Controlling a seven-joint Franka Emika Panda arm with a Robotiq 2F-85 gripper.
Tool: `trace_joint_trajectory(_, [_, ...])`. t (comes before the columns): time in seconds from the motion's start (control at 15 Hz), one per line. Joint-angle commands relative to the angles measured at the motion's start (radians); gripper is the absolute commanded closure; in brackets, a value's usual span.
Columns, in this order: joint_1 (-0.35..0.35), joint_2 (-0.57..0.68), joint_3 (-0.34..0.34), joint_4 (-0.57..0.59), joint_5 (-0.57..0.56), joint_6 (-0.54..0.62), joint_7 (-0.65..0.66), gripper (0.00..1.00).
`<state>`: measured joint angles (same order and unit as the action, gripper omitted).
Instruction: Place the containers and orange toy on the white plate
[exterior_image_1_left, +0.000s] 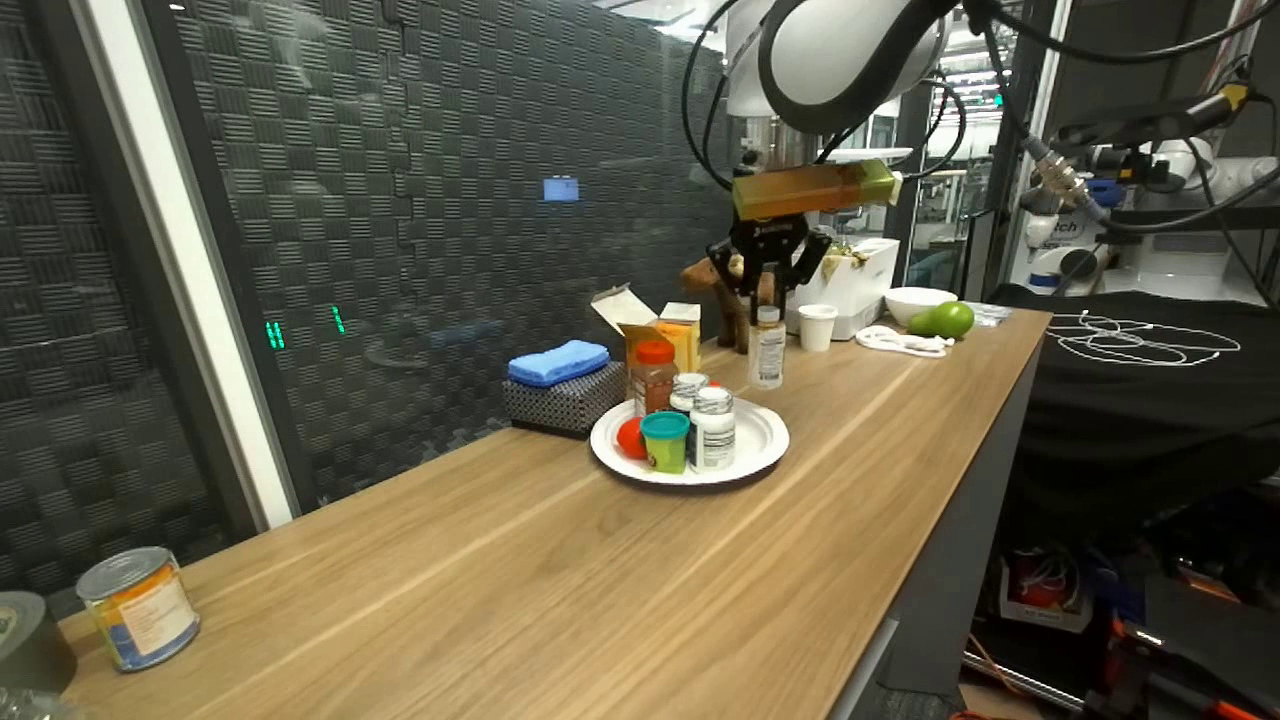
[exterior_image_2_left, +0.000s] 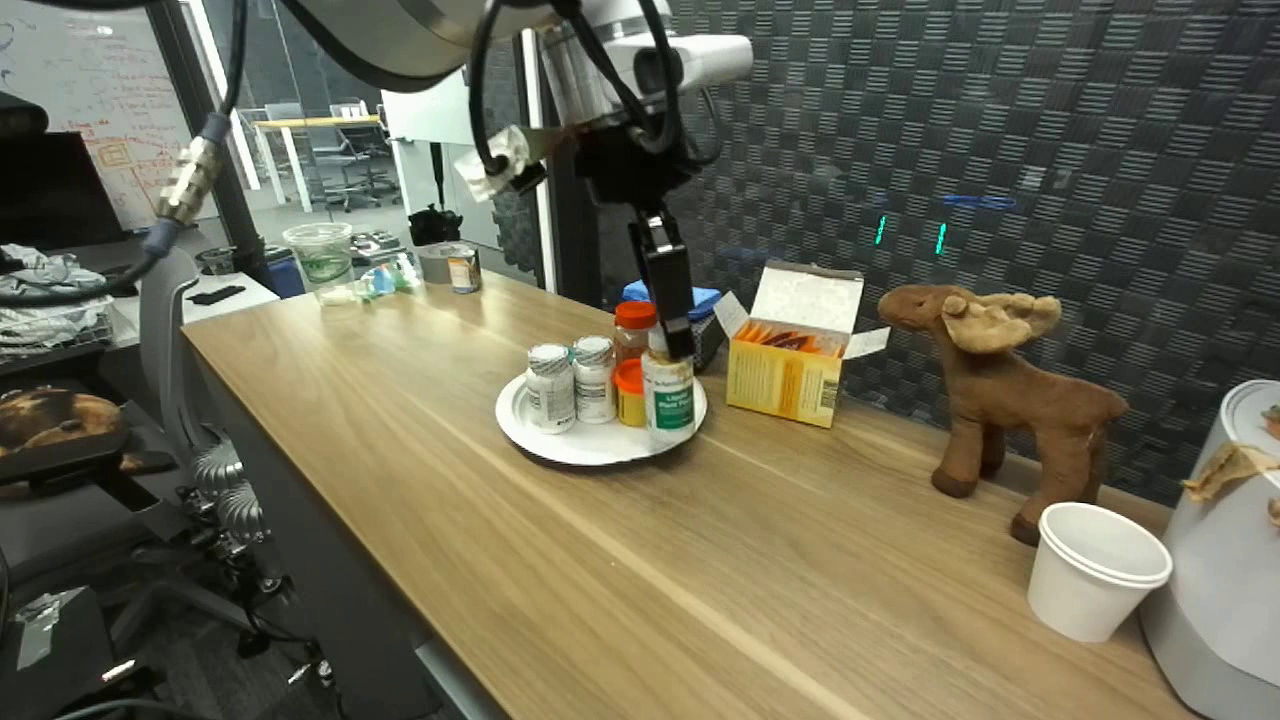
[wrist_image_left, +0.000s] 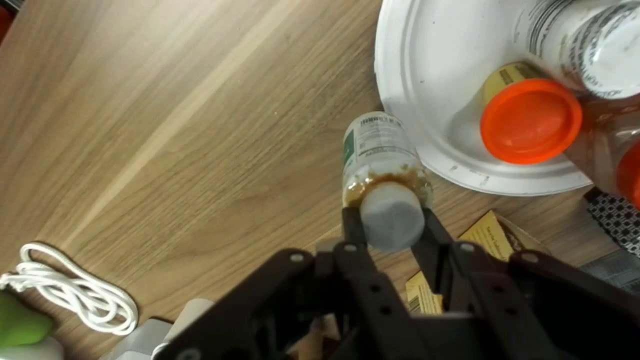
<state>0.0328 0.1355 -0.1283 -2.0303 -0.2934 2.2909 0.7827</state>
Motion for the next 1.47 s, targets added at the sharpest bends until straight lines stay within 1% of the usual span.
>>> trace_joint_trajectory(0.0, [0.023,-0.096,0.044,-0.074,-0.048,-0.02,0.053,0.92])
trace_joint_trajectory(0.2, [0.017,-0.099,0.081,-0.096,-0.019,0.021,0.029,0.92])
trace_joint_trajectory(0.33, [0.011,-0.081,0.09,-0.101,-0.012,0.031,0.022,0.92])
trace_joint_trajectory(0.53, [0.005,-0.064,0.09,-0.112,0.013,0.072,0.011,0.92])
trace_joint_trajectory(0.87, [-0.002,-0.02,0.082,-0.13,0.03,0.19,0.01,0.92])
trace_joint_trajectory(1.2, [0.002,-0.006,0.086,-0.137,0.051,0.212,-0.034,0.92])
trace_joint_trajectory(1.27, [0.002,-0.009,0.09,-0.136,0.064,0.2,-0.057,0.45])
trace_joint_trajectory(1.33, [0.003,-0.015,0.089,-0.135,0.068,0.198,-0.067,0.44])
trace_joint_trajectory(1.4, [0.003,-0.022,0.089,-0.134,0.082,0.194,-0.08,0.37])
